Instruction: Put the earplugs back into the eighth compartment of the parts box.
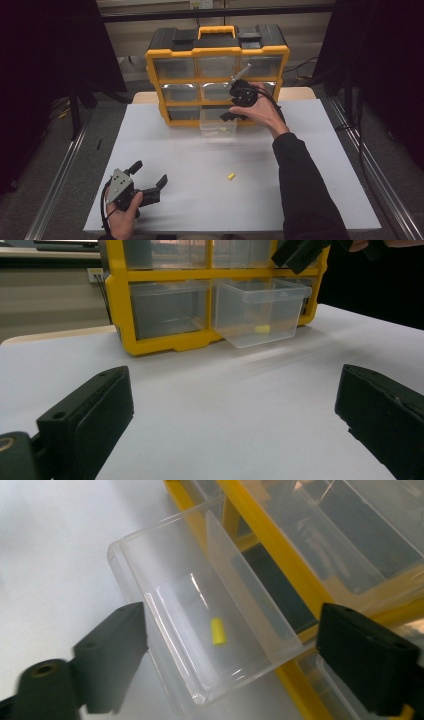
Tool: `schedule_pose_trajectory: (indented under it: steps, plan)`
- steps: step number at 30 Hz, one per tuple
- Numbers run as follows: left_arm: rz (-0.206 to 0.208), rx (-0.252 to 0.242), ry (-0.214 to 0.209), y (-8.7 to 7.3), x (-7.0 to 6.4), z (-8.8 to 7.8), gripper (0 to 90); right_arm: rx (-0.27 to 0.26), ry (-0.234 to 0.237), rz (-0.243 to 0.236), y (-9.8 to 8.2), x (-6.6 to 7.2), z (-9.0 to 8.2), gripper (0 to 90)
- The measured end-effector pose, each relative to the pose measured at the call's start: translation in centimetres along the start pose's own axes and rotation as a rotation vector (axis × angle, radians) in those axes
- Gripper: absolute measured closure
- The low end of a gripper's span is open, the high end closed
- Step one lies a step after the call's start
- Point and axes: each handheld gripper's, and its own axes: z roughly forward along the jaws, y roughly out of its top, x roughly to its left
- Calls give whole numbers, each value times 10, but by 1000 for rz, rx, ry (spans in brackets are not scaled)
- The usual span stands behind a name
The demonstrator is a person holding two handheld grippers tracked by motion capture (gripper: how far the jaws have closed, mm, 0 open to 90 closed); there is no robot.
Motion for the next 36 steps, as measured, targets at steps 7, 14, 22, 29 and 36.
schedule_pose_trajectory:
  steps: [7,14,22,29,36]
  plan:
    - [5,3,1,0,0,0,22,-35,13,-9,-11,5,-8,64]
    - [7,3,0,0,0,0,23,-58,4,-26,-22,14,-16,48]
    - [7,3,-1,0,0,0,23,-77,0,-54,-33,26,-21,59]
    - [5,2,-1,0,0,1,23,-88,-6,-65,-42,33,-24,57]
    - [8,3,-3,0,-1,0,23,-97,0,-75,-51,42,-27,59]
